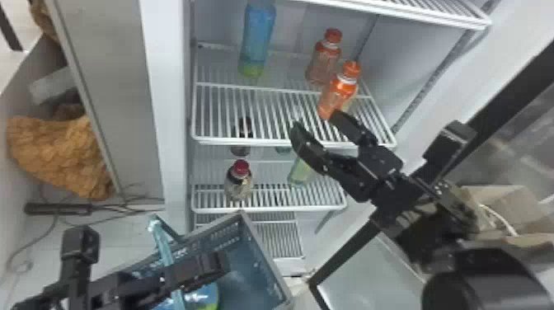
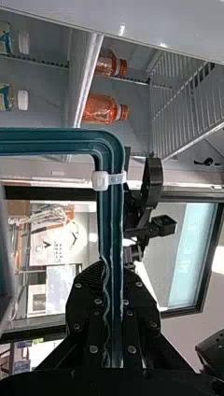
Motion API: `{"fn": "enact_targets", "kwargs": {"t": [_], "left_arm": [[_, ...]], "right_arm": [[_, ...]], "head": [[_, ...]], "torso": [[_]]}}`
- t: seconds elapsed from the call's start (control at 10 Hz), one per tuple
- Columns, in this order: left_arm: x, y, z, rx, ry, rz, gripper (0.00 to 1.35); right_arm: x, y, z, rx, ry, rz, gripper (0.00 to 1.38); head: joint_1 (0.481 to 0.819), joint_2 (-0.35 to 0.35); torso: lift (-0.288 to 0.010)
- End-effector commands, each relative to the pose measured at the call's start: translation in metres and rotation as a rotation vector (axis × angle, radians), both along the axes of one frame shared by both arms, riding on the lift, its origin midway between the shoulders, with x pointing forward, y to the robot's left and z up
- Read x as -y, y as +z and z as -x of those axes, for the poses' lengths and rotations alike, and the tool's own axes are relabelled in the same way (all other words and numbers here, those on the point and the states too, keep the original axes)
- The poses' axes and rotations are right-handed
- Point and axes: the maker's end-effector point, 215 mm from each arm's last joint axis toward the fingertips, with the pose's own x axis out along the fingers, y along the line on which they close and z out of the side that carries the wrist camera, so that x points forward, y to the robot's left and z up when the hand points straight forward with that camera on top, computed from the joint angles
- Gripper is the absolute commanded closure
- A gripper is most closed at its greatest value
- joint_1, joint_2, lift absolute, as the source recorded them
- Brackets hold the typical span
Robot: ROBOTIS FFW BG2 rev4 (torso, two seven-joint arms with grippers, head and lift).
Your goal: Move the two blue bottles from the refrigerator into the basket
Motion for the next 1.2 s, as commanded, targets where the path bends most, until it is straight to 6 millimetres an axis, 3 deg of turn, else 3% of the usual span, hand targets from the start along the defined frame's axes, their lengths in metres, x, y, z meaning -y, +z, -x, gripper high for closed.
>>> {"fn": "enact_targets", "kwargs": {"t": [0.0,0.5,1.1], "left_arm": [[0.0,0.0,0.001,0.0,0.0,0.001,1.2],[0.001,0.001,0.0,0.002,-0.003,0.004,1.2],[0.001,0.003,-0.002,0.007,-0.003,0.004,1.2]], "right_arm": [[-0.003,0.001,-0.018,0.015,-0.002,-0.01,0.15],[-0.009,-0.002,-0.084,0.046,-0.02,-0.012,0.15],[-0.031,-0.001,-0.138,0.054,-0.004,-0.024,0.15]], "head": [[0.695,-0.277],[0.695,-0.241],[0.695,-0.201]], "torso": [[-0.01],[-0.01],[-0.01]]}}
